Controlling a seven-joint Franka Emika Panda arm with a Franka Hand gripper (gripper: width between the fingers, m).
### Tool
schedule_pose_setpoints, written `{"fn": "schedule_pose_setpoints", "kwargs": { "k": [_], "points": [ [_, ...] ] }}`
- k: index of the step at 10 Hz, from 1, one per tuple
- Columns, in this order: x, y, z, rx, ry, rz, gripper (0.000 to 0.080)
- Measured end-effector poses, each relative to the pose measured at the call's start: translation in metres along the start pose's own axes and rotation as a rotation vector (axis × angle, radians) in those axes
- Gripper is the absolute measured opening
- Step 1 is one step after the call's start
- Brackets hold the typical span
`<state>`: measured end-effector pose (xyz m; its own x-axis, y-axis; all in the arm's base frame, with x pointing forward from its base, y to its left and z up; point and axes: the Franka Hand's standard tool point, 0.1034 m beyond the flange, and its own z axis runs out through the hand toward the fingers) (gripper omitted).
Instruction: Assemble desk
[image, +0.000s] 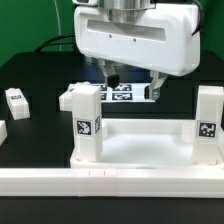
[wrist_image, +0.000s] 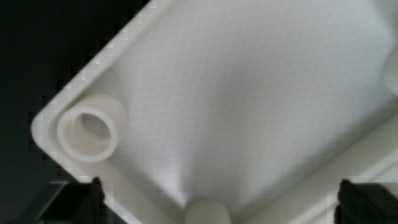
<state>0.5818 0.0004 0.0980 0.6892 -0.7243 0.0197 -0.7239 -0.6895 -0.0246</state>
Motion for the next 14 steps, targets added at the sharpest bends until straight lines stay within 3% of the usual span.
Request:
{"fn": "schedule_pose_setpoints", "kwargs": {
  "k": [3,6,9,13,14],
  "points": [
    [-0.001,-0.001,0.001,0.004,0.003,0.029,0.0649],
    [-0.006,0.002,0.006,0.007,-0.011,0.248,0.0649],
    [-0.018,0.011,0.018,-0.009,-0.027,0.485,0.0649],
    [-0.023,0.005,0.019,0.004,-0.05,0.717,0.0649],
    [-0.025,0.009,0.022,-0.004,-0.053,0.741,0.0649]
  ]
}}
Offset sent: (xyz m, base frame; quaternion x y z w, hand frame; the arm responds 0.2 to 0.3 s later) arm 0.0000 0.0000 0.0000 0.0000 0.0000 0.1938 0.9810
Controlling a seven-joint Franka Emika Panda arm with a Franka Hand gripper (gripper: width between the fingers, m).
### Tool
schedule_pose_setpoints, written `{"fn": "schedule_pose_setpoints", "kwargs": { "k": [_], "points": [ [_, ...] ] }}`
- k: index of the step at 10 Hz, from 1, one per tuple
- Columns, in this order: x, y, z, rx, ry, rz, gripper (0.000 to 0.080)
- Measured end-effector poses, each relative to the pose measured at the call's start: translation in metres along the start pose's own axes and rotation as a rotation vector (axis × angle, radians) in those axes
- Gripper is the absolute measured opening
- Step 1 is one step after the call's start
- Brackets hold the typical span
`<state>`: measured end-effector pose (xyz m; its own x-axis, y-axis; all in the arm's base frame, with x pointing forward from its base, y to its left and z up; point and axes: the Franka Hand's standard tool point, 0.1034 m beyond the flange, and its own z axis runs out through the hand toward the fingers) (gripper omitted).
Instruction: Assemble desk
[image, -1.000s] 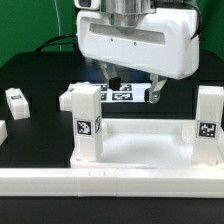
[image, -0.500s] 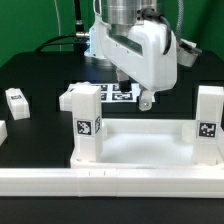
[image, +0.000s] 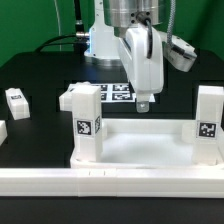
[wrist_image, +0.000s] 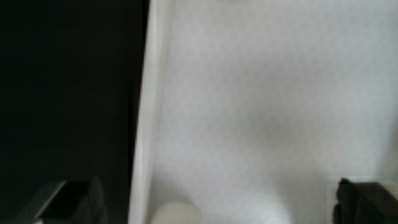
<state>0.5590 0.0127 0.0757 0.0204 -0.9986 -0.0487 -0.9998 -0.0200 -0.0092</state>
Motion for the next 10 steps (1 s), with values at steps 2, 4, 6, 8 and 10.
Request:
{"fn": "schedule_pose_setpoints", "kwargs": {
  "k": [2,4,6,8,10],
  "points": [
    [0.002,0.017,0.017,-0.039,0.007,0.012,0.0649],
    [0.006,0.025,0.034,-0.067,0.019,0.013,0.0649],
    [0.01,0.031,0.05,-0.095,0.03,0.011,0.0649],
    [0.013,0.034,0.059,-0.108,0.037,0.004,0.0649],
    [0.014,0.034,0.059,-0.109,0.037,-0.004,0.0524]
  ]
}}
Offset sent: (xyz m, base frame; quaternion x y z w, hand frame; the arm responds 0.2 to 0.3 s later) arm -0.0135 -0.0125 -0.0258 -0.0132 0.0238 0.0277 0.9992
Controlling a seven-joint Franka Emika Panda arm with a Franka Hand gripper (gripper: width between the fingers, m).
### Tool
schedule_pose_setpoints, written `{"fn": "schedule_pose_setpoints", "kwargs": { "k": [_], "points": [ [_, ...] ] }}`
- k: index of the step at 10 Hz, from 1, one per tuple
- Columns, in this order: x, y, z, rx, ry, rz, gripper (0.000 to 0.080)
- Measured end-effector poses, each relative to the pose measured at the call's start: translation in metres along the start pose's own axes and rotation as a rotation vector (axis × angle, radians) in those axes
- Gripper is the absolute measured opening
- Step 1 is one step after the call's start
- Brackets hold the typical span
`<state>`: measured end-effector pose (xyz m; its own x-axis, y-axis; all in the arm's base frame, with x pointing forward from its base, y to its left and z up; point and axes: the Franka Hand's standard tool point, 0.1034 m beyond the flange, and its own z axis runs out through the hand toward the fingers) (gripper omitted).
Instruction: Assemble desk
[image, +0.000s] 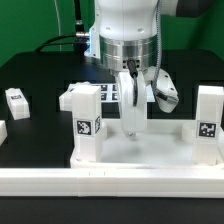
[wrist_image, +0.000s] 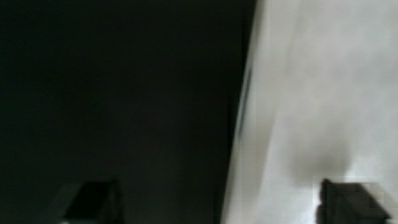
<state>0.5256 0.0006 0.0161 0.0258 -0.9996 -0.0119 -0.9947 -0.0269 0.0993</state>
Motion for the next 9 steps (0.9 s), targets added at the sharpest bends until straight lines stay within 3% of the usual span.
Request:
{"fn": "schedule_pose_setpoints", "kwargs": {
  "k": [3,9],
  "points": [
    [-0.0009,0.0001,0.0003,0.0,0.0,-0.012,0.008],
    [0.006,0.0011,0.0001,0.009,0.008,-0.016,0.0077]
  ]
}}
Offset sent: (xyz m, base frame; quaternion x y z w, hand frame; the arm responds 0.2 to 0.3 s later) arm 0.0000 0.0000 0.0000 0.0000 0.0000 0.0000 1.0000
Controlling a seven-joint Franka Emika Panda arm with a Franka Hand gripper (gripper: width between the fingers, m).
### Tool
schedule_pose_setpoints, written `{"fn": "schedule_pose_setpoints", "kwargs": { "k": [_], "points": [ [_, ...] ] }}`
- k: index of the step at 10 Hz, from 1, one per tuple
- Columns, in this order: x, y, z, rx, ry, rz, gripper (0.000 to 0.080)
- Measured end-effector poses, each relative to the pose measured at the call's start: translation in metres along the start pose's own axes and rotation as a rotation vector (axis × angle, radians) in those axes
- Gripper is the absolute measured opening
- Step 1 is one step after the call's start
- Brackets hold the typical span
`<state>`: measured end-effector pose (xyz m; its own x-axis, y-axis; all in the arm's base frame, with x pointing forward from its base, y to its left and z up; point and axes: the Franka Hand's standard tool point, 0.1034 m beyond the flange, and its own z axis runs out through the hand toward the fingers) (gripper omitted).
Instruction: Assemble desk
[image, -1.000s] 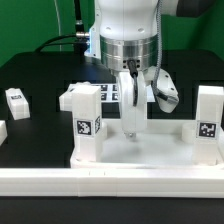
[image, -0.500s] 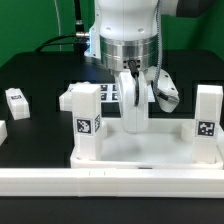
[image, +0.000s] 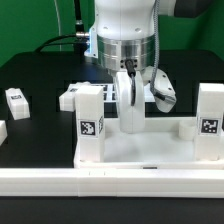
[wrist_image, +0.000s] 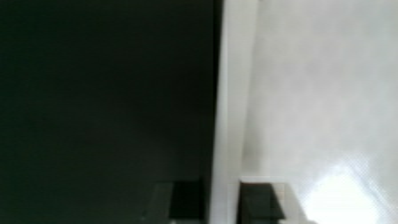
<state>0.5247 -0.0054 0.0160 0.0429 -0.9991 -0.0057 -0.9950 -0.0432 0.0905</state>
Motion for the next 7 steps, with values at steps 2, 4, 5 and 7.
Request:
{"fn": "schedule_pose_setpoints", "kwargs": {
  "k": [2,4,5,7],
  "points": [
    [0.011,0.021,-0.001,0.002,-0.003,-0.064,0.0072],
    [0.024,0.036,0.002,-0.008,0.004,-0.141,0.0072],
    [0.028,0.037,0.002,-0.009,0.007,-0.169,0.0072],
    [0.026,0.036,0.002,-0.008,0.008,-0.197,0.0072]
  ]
}}
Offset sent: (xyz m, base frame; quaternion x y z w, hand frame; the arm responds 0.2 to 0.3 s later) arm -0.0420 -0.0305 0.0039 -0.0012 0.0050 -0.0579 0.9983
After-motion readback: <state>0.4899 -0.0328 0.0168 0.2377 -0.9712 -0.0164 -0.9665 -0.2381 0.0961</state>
